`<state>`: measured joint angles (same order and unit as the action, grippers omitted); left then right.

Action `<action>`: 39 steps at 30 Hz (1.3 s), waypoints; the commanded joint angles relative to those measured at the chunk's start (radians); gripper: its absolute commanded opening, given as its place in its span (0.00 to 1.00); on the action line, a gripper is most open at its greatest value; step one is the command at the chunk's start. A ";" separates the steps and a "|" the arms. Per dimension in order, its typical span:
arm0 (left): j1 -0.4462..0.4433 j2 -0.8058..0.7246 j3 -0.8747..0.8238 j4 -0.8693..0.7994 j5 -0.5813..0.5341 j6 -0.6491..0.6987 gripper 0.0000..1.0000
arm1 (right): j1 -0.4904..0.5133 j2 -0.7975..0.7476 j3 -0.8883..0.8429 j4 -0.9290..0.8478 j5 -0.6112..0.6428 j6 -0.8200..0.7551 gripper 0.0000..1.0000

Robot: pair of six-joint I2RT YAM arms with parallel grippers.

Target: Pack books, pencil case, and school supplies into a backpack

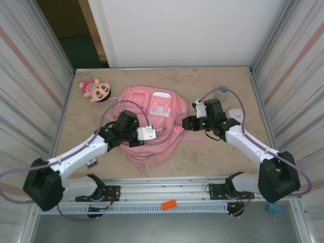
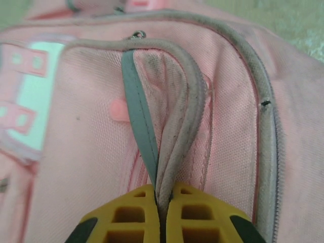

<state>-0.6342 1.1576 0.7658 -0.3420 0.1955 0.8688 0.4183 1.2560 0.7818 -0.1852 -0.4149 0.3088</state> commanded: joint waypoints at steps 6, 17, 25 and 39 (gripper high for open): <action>0.160 -0.208 -0.028 -0.019 0.232 0.024 0.00 | -0.004 0.053 0.002 0.084 -0.131 -0.122 0.46; 0.199 -0.221 -0.033 0.027 0.286 -0.018 0.00 | 0.084 0.188 0.043 0.123 -0.118 -0.160 0.46; 0.199 -0.236 -0.048 0.037 0.287 -0.024 0.00 | 0.105 0.300 0.106 0.157 -0.148 -0.165 0.46; 0.199 -0.247 -0.057 0.045 0.282 -0.027 0.00 | 0.112 0.359 0.157 0.132 -0.178 -0.170 0.15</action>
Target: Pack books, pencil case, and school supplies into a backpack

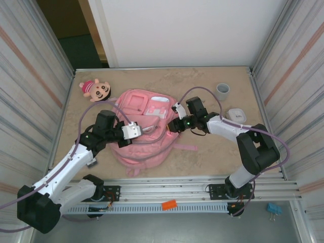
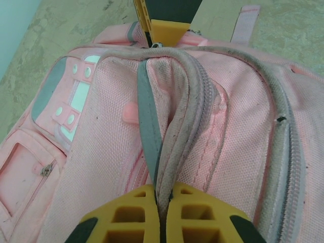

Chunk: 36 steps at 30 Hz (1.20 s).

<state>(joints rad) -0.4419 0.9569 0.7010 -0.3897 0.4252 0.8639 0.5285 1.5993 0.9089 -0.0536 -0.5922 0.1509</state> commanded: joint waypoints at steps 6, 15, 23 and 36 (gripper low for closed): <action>0.006 -0.053 0.008 0.089 0.041 -0.020 0.00 | -0.013 0.000 0.029 -0.049 0.144 0.028 0.00; 0.007 -0.065 0.007 0.083 0.052 -0.021 0.00 | -0.120 0.053 0.078 -0.057 0.245 0.154 0.00; 0.007 -0.068 0.007 0.091 0.049 -0.032 0.00 | -0.046 -0.058 0.025 -0.023 0.126 0.052 0.36; 0.007 -0.065 0.006 0.105 0.050 -0.039 0.00 | 0.077 -0.065 -0.001 -0.049 0.233 0.012 0.52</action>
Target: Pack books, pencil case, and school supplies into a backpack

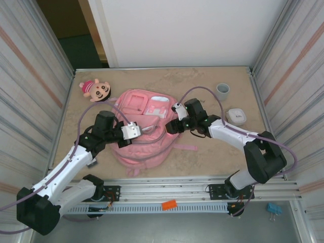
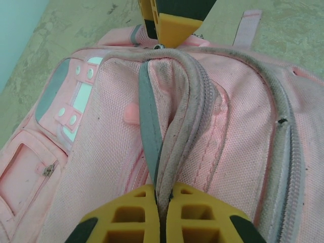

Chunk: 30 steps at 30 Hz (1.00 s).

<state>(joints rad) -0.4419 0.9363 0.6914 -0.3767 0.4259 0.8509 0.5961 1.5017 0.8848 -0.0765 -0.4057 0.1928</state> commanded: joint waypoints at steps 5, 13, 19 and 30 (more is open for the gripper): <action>0.008 -0.047 0.017 0.092 0.050 -0.026 0.00 | 0.010 0.062 0.037 -0.019 0.102 -0.014 0.50; 0.006 -0.054 0.017 0.089 0.056 -0.029 0.00 | -0.023 0.089 0.025 0.015 0.184 0.048 0.45; 0.008 -0.063 0.017 0.091 0.062 -0.033 0.00 | -0.070 0.116 0.020 0.040 0.235 0.106 0.45; -0.077 0.012 0.057 0.157 0.029 -0.216 0.00 | -0.079 -0.092 -0.071 0.090 0.211 0.114 0.46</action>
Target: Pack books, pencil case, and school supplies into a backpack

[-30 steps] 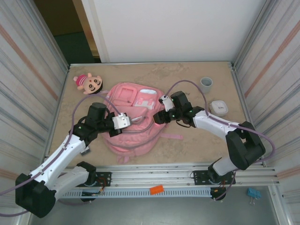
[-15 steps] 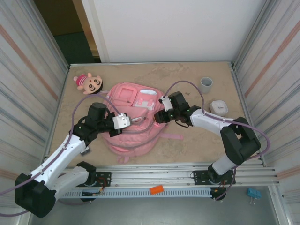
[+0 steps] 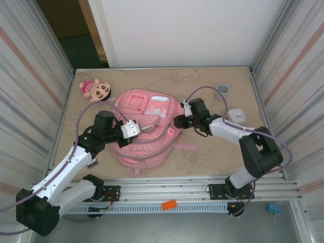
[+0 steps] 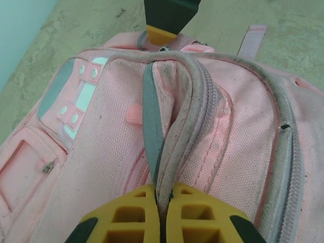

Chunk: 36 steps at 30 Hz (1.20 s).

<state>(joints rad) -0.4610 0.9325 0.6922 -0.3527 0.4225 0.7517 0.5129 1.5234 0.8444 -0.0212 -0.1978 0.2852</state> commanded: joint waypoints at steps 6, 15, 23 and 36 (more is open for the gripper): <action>-0.309 0.209 0.114 0.321 -0.220 -0.278 0.10 | 0.013 -0.343 -0.092 0.014 -0.007 0.003 0.47; -0.357 0.355 0.257 0.326 -0.333 -0.465 0.60 | 0.025 -0.602 -0.134 -0.116 -0.025 -0.040 0.51; -0.135 0.181 0.131 0.201 -0.262 -0.698 0.67 | 0.090 -0.548 -0.097 -0.187 -0.002 -0.056 0.51; -0.030 0.233 -0.163 0.431 -0.252 -1.099 0.64 | 0.117 -0.310 -0.195 -0.139 0.077 0.139 0.46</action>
<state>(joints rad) -0.4984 1.1389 0.5571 -0.0265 0.1947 -0.2359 0.6258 1.1767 0.7044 -0.1738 -0.1688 0.3344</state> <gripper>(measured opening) 0.641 0.463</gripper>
